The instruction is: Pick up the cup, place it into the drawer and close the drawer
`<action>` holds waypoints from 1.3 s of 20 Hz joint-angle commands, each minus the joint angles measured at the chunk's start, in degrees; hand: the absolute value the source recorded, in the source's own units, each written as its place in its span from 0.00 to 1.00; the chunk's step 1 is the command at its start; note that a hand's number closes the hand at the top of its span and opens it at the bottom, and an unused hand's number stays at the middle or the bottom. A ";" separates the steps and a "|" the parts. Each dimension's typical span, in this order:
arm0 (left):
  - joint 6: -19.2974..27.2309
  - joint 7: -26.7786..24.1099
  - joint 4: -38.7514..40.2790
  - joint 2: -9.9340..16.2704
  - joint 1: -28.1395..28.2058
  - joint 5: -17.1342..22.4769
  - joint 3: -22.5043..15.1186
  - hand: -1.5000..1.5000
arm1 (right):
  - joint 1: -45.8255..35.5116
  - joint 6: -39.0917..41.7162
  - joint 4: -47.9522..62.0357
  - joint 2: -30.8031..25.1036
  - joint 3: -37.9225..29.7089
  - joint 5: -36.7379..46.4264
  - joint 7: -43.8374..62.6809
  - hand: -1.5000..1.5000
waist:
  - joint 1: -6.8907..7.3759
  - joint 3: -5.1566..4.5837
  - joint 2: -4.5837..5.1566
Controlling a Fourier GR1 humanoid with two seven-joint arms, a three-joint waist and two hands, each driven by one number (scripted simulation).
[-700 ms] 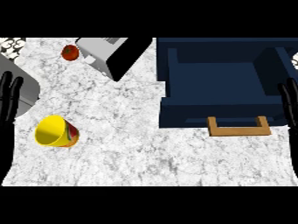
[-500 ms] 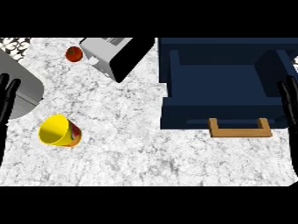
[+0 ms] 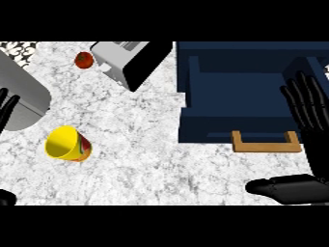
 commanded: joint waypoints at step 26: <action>-8.33 -37.03 65.81 4.46 -14.38 -24.92 2.63 0.00 | -9.82 3.84 5.98 -1.67 -5.48 -2.38 2.43 0.00 | -0.63 0.01 -0.06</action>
